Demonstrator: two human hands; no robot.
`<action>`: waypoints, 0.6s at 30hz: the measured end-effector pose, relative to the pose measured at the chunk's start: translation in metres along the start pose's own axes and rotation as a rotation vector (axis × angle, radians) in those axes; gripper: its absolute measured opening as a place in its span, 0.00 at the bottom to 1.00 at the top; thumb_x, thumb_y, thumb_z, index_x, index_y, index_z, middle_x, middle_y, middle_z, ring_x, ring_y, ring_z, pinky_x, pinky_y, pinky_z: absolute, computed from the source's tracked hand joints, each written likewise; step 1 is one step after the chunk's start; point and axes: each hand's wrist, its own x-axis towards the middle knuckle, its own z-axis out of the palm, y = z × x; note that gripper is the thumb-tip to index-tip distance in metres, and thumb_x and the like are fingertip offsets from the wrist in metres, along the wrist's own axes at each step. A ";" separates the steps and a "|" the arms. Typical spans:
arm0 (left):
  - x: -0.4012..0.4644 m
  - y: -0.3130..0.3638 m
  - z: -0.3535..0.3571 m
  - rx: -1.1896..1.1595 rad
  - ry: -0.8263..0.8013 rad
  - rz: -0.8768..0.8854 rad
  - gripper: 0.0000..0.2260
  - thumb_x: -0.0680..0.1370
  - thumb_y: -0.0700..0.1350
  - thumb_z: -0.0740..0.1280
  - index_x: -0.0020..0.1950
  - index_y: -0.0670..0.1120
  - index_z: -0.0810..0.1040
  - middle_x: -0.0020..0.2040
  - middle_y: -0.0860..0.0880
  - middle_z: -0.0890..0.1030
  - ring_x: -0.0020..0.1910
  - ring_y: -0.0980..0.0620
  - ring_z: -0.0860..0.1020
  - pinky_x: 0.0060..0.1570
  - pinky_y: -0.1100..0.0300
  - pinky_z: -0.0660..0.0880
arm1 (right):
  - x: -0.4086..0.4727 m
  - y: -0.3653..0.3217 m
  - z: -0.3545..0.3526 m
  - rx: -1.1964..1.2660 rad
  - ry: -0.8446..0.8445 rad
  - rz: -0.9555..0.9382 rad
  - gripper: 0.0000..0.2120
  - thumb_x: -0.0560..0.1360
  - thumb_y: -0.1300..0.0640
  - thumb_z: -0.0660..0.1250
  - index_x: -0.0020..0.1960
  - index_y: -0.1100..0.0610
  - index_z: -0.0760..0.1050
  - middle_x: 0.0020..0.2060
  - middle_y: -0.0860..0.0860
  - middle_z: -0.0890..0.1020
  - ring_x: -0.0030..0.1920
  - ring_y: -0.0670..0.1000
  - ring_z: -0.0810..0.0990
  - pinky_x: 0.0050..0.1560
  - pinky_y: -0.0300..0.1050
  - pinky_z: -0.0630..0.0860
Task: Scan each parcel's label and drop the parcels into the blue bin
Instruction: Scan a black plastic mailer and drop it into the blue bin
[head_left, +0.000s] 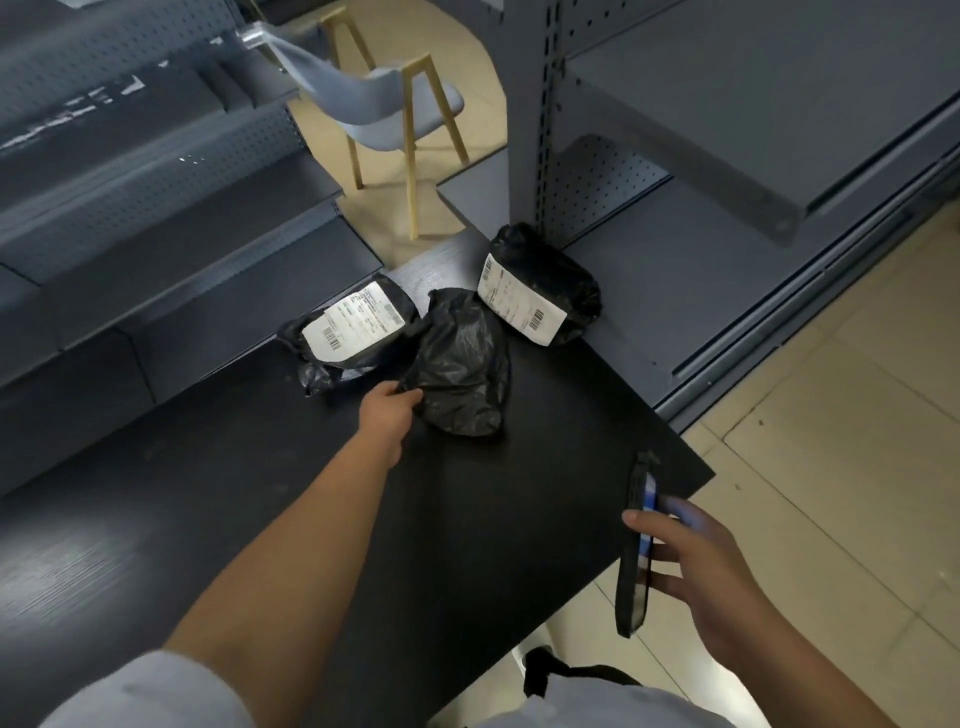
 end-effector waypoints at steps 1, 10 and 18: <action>-0.016 -0.003 -0.004 -0.060 -0.009 -0.017 0.07 0.79 0.37 0.69 0.43 0.47 0.76 0.39 0.46 0.79 0.35 0.49 0.75 0.34 0.58 0.70 | 0.002 -0.003 0.004 0.002 -0.018 0.007 0.27 0.75 0.55 0.75 0.72 0.56 0.73 0.63 0.59 0.79 0.60 0.61 0.79 0.54 0.57 0.79; -0.146 -0.062 -0.088 -0.650 -0.069 -0.259 0.05 0.80 0.38 0.64 0.48 0.48 0.75 0.51 0.43 0.84 0.49 0.43 0.81 0.40 0.50 0.80 | 0.012 -0.035 0.058 -0.075 -0.246 0.003 0.32 0.72 0.53 0.76 0.74 0.54 0.72 0.58 0.58 0.82 0.55 0.59 0.83 0.51 0.55 0.81; -0.223 -0.087 -0.199 -0.624 0.325 -0.132 0.08 0.79 0.36 0.63 0.45 0.48 0.73 0.42 0.45 0.80 0.39 0.48 0.78 0.31 0.59 0.76 | -0.006 -0.042 0.119 -0.231 -0.483 -0.035 0.20 0.77 0.56 0.72 0.67 0.57 0.76 0.52 0.61 0.82 0.49 0.60 0.83 0.46 0.53 0.80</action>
